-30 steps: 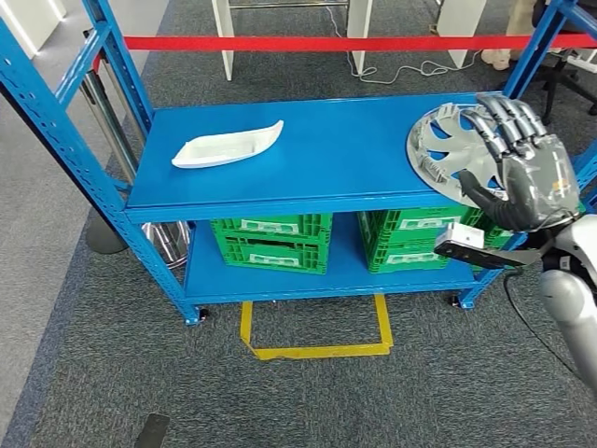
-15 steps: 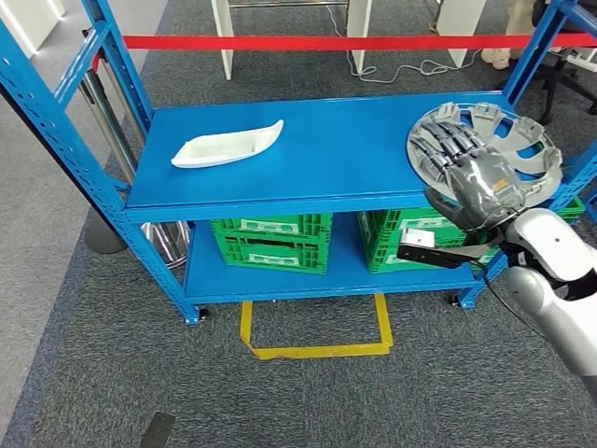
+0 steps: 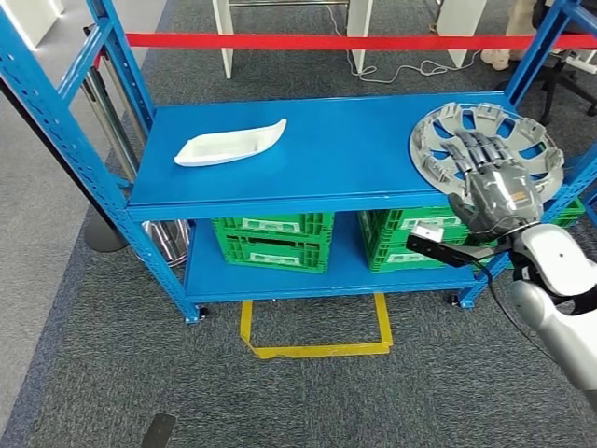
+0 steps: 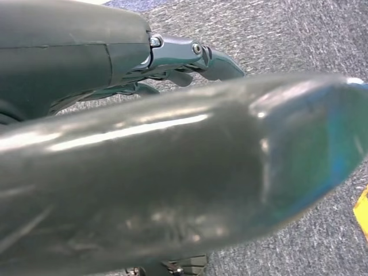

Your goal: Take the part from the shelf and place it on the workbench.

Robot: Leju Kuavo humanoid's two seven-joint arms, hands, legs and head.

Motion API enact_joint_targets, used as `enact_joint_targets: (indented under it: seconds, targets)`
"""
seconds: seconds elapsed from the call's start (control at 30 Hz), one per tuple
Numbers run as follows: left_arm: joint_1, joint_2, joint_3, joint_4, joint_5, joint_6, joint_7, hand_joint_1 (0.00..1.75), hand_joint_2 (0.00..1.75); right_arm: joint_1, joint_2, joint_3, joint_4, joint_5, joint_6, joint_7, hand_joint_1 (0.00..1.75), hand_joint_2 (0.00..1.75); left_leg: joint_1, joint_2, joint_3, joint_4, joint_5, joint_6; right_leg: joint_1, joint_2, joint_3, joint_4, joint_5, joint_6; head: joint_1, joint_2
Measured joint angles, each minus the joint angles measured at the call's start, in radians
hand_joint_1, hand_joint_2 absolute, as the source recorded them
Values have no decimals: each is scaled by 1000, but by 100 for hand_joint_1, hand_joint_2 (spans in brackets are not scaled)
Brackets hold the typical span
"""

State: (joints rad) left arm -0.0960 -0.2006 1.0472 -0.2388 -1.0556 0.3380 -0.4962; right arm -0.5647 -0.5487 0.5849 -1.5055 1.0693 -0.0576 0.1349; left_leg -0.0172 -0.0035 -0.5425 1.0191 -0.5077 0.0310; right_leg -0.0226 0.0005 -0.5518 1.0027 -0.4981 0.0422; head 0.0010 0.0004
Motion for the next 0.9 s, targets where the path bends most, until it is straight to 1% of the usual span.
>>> enact_joint_targets:
  seconds: [0.03,0.1,0.13,0.17,0.2,0.27,0.3,0.33,0.37,0.4,0.43,0.47,0.5,0.53,0.6,0.63,0.67,0.7,0.77,0.8,0.83,0.87,0.9]
  targets:
    - [1,0,0,0,1,0,3,0,0,9,-1,-25,-2,-8,-1,17,0,175,0,0,-2,1,0,3,0,0,0,-2,2,3,0,0]
    - [4,-1,0,0,1,0,8,0,0,37,-2,-82,-13,-15,-7,39,0,175,2,0,-1,-8,7,12,0,0,-2,-6,3,9,0,0]
    - [5,-1,0,0,2,0,10,0,0,52,-3,-110,-19,-14,-11,44,0,175,5,1,2,-17,12,18,1,0,-7,1,-4,12,2,0]
    - [5,-2,0,0,2,0,11,0,0,66,-4,-132,-25,-12,-13,46,0,175,7,2,5,-26,17,24,1,0,-21,25,-19,13,3,0]
    - [5,-3,0,0,2,-1,11,0,0,77,-4,-150,-28,-10,-15,46,0,175,9,3,7,-32,21,28,1,1,-46,70,-43,14,5,0]
    - [5,-4,0,1,3,-2,12,0,0,97,-5,-174,-31,-8,-16,48,0,175,9,4,6,-32,21,30,1,1,-112,199,-91,17,6,0]
    - [5,-4,0,2,2,-2,13,0,0,108,-5,-182,-31,-8,-16,49,0,175,9,4,6,-32,21,31,0,0,-140,246,-99,19,6,0]
    - [6,-4,0,2,1,-2,15,0,0,121,-5,-191,-33,-10,-16,51,0,175,9,4,7,-31,19,30,-1,0,-153,261,-89,22,6,0]
    - [6,-5,0,3,-1,-3,17,0,0,133,-5,-201,-35,-13,-16,52,0,175,11,4,8,-29,16,28,-3,0,-147,237,-60,24,7,0]
    - [6,-5,-1,4,-4,-3,19,0,0,145,-5,-212,-38,-16,-16,53,0,175,12,3,11,-26,12,25,-6,-2,-124,179,-19,27,7,0]
    - [6,-6,-2,5,-7,-3,20,0,0,157,-5,-224,-41,-19,-16,53,0,175,13,1,11,-22,6,19,-7,-4,-97,118,10,29,7,0]
    - [7,-6,-3,5,-10,-3,21,0,0,167,-5,-236,-44,-21,-16,52,0,175,12,0,9,-14,1,13,-7,-4,-71,64,26,27,9,0]
    - [7,-6,-4,5,-11,-3,22,0,0,177,-5,-247,-46,-21,-16,52,0,175,10,-1,6,-7,-3,7,-6,-4,-55,32,30,22,9,0]
    - [7,-5,-6,6,-12,-3,22,0,0,189,-4,-255,-47,-22,-17,52,0,131,8,-1,1,-3,-5,3,-4,-3,-49,24,22,16,10,0]
    - [7,-5,-7,6,-13,-3,22,0,0,211,-2,-269,-49,-14,-27,55,0,44,7,0,-3,2,-9,-3,-4,0,-49,24,18,1,8,0]
    - [6,-4,-7,6,-13,-3,22,0,0,221,1,-276,-51,-4,-36,59,0,0,8,0,-5,9,-16,-8,-5,0,-49,24,17,-4,7,0]
    - [5,-4,-8,6,-14,-4,22,0,0,228,5,-283,-52,9,-49,65,0,0,9,1,-15,33,-32,-14,-7,0,-48,23,16,-9,5,0]
    - [3,-3,-8,6,-14,-6,22,0,0,232,11,-288,-54,24,-63,73,0,0,11,1,-34,73,-54,-20,-8,0,-46,22,16,-14,3,0]
    - [2,-4,-11,6,-18,-17,22,0,0,244,28,-297,-55,57,-86,90,0,0,14,1,-100,207,-110,-28,-7,-1,-44,23,13,-19,0,0]
    - [3,-4,-13,6,-19,-25,22,0,0,252,37,-301,-55,71,-91,98,0,0,15,1,-131,262,-125,-29,-6,-1,-43,23,12,-21,0,0]
    - [4,-4,-14,6,-21,-34,22,0,0,260,48,-304,-55,81,-94,104,0,0,16,1,-150,290,-122,-28,-5,0,-41,23,11,-23,0,0]
    - [5,-4,-16,6,-24,-43,22,0,0,267,58,-307,-55,86,-95,109,0,0,15,1,-150,277,-97,-25,-4,1,-39,23,9,-24,-1,0]
    - [5,-3,-17,6,-26,-51,22,0,0,272,67,-311,-55,89,-94,111,0,0,14,0,-134,229,-58,-20,-3,2,-36,23,8,-25,0,0]
